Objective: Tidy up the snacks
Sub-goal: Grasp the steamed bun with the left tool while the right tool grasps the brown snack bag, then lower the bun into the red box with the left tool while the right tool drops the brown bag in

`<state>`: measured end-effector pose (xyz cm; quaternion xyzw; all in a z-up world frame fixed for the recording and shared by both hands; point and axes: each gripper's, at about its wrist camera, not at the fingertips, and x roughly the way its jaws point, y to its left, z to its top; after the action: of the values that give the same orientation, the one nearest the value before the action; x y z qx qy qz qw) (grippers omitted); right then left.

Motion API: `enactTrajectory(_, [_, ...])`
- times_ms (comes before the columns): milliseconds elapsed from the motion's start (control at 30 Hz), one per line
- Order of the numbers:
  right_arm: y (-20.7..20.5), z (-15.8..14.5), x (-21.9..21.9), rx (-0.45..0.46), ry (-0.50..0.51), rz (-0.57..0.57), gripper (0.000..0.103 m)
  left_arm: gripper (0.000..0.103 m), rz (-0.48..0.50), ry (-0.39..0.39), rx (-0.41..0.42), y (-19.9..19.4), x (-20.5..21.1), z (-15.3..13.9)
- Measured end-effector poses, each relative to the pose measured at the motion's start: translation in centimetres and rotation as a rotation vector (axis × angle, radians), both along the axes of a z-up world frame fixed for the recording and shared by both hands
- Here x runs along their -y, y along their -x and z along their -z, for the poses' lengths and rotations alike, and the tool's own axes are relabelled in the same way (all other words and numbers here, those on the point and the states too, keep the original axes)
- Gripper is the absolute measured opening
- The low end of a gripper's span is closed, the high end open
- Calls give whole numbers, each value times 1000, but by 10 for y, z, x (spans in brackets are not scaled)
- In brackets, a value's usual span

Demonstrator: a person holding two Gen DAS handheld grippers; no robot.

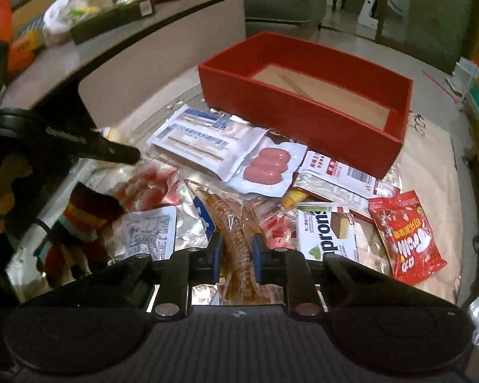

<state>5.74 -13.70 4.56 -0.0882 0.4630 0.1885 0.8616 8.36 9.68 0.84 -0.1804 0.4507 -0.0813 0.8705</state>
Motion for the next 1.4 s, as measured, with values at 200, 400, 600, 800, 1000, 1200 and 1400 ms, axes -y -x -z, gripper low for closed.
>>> enactTrajectory(200, [-1,-4,5,-2,-28,1,22,32,-106,43,-22,-5,-26,7])
enactTrajectory(400, [0,-10,11,-6,-73,-4,18,52,-145,-17,-10,4,-33,-1])
enactTrajectory(600, [3,-8,12,-11,-69,-10,18,82,-168,-256,-91,-26,-24,18])
enactTrajectory(800, [-2,-1,14,-25,-57,3,10,88,-185,-207,-173,-51,-28,61])
enactTrajectory(1000, [-11,7,11,-53,-45,20,2,70,-180,-104,-138,-40,-35,51])
enactTrajectory(1200, [-7,6,20,-43,-46,53,1,64,-151,-12,-57,-22,-33,23])
enactTrajectory(1400, [-2,3,17,-14,-19,49,10,64,-113,55,15,-13,-24,3])
